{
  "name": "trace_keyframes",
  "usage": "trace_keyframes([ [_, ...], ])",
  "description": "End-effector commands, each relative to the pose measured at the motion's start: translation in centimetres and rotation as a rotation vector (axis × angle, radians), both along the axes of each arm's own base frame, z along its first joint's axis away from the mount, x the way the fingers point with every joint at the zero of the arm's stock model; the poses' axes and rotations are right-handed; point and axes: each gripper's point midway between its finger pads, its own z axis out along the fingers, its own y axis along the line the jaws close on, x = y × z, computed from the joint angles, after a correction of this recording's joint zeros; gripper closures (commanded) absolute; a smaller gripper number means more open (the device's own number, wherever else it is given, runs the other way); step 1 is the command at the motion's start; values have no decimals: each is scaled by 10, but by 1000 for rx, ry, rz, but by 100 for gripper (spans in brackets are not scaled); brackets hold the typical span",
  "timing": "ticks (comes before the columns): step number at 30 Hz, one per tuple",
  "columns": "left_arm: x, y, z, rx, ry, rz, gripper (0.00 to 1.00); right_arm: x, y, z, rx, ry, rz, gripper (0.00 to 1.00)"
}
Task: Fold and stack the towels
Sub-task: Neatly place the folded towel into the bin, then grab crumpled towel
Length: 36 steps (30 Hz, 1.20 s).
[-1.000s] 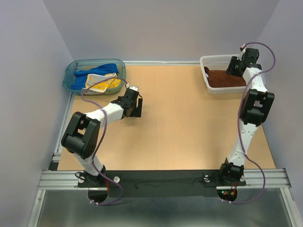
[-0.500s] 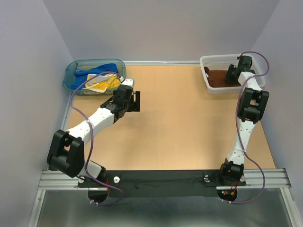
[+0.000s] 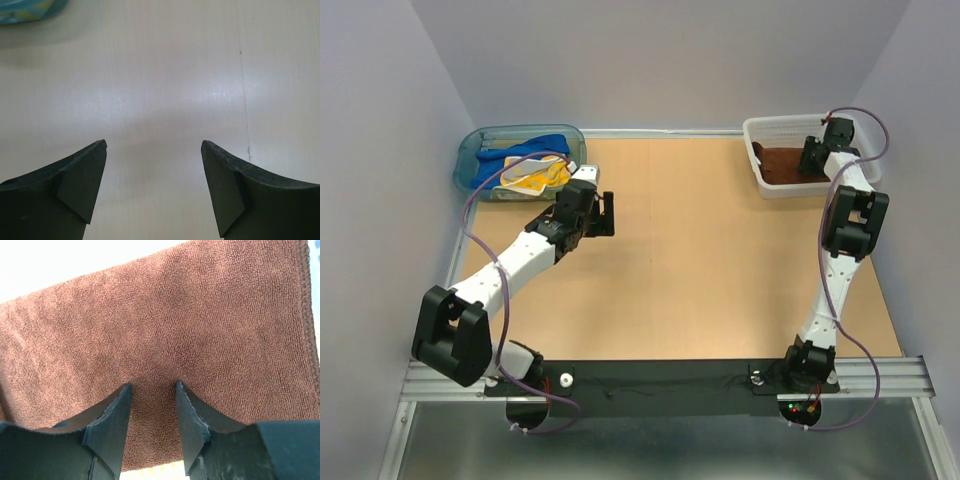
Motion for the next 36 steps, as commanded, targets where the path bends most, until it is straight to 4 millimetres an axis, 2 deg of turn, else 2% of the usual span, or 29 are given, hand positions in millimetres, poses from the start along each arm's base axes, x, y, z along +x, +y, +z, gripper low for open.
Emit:
trace_keyframes([
  [1, -3, 1, 14, -27, -35, 8, 12, -11, -42, 1, -90, 17, -72, 53],
  [7, -6, 2, 12, -32, -31, 11, 13, -6, -42, 21, -95, -22, -42, 53],
  [9, -6, 1, 11, -37, -31, 11, 12, -4, -36, 27, -76, -38, -21, 53],
  [12, -5, 1, 17, -46, -44, 18, 13, 2, -18, 48, -13, -95, 47, 51],
  [15, 0, 2, 30, -54, -73, 36, 12, 3, -4, 82, 34, -163, 88, 47],
  [17, 2, 3, 39, -60, -89, 49, 12, 2, 3, 104, 46, -201, 115, 41],
  [18, 4, 3, 45, -64, -100, 53, 12, 1, 11, 128, 78, -246, 121, 39],
  [20, 8, 5, 59, -70, -127, 74, 12, -6, 19, 147, 97, -272, 138, 34],
  [21, 9, 6, 65, -68, -138, 80, 11, -13, 25, 173, 103, -313, 147, 33],
  [23, 14, 12, 82, -71, -171, 114, 11, -27, 33, 180, 127, -313, 157, 25],
  [27, 19, 33, 117, -75, -236, 202, 8, -66, 49, 223, 140, -364, 151, 17],
  [28, 19, 41, 130, -81, -263, 228, 8, -82, 54, 252, 122, -413, 155, 15],
  [29, 19, 46, 135, -82, -276, 240, 7, -91, 57, 260, 123, -425, 145, 14],
  [30, 19, 51, 145, -87, -294, 262, 1, -102, 58, 252, 153, -407, 102, 12],
  [31, 20, 55, 151, -90, -305, 280, 1, -113, 61, 261, 161, -427, 81, 9],
  [32, 20, 58, 156, -91, -316, 297, 1, -129, 66, 285, 162, -474, 65, 4],
  [33, 22, 64, 167, -94, -337, 324, 1, -143, 69, 273, 204, -453, 17, 1],
  [34, 23, 67, 174, -97, -350, 334, 1, -153, 72, 275, 217, -464, 1, 1],
  [35, 26, 72, 177, -93, -353, 354, 1, -172, 78, 294, 220, -517, -7, 0],
  [36, 29, 78, 181, -87, -361, 377, 1, -181, 82, 294, 251, -527, -26, 0],
])
